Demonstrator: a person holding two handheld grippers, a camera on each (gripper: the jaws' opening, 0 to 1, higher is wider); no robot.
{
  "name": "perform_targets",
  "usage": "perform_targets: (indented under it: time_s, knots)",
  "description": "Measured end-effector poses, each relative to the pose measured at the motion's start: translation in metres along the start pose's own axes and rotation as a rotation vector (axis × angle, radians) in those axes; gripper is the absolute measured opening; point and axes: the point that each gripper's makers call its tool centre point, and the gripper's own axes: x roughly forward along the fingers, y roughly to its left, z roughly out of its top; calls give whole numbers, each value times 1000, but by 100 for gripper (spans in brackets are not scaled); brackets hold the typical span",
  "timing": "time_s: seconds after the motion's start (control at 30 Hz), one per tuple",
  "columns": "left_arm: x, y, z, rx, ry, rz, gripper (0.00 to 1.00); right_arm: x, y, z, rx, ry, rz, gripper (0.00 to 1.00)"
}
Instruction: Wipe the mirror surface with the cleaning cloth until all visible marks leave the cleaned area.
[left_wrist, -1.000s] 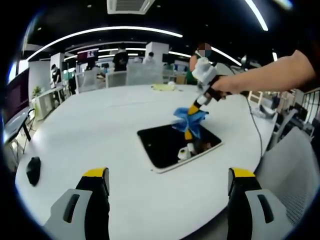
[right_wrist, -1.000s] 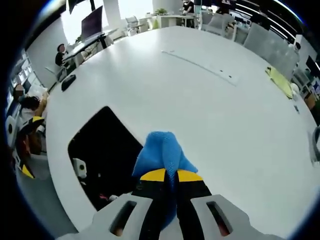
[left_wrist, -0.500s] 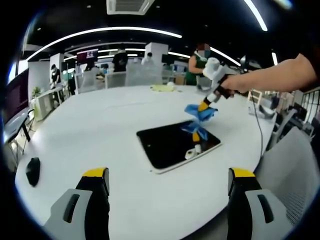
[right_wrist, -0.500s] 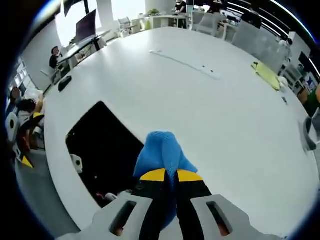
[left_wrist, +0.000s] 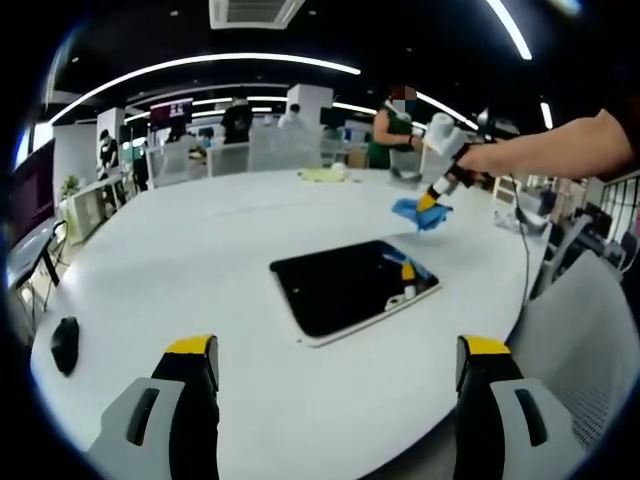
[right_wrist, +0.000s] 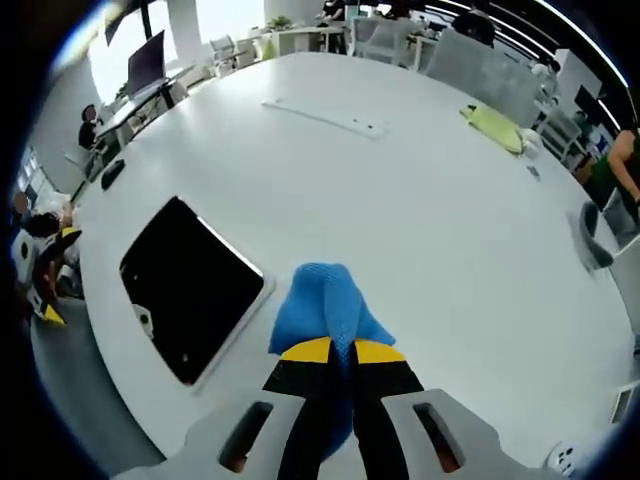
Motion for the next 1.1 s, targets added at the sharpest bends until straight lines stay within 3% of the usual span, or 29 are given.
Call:
perform_targets:
  time_s: [0.33, 0.4, 0.53, 0.67, 0.87, 1.1]
  knots:
    - [0, 0, -1, 1, 3, 1, 99, 5, 6, -8, -27, 16, 22, 5]
    - [0, 0, -1, 2, 4, 1, 99, 7, 0, -3, -86, -13, -3, 16]
    - [0, -1, -1, 2, 5, -1, 99, 8, 0, 0, -107, -50, 0, 37]
    - [0, -1, -1, 1, 5, -1, 99, 7, -4, 6, -121, -108, -16, 70]
    - [1, -1, 0, 1, 2, -2, 99, 4, -10, 11, -102, -159, -23, 91]
    - [1, -2, -1, -1, 4, -4, 99, 0, -10, 15, -77, -212, -19, 97]
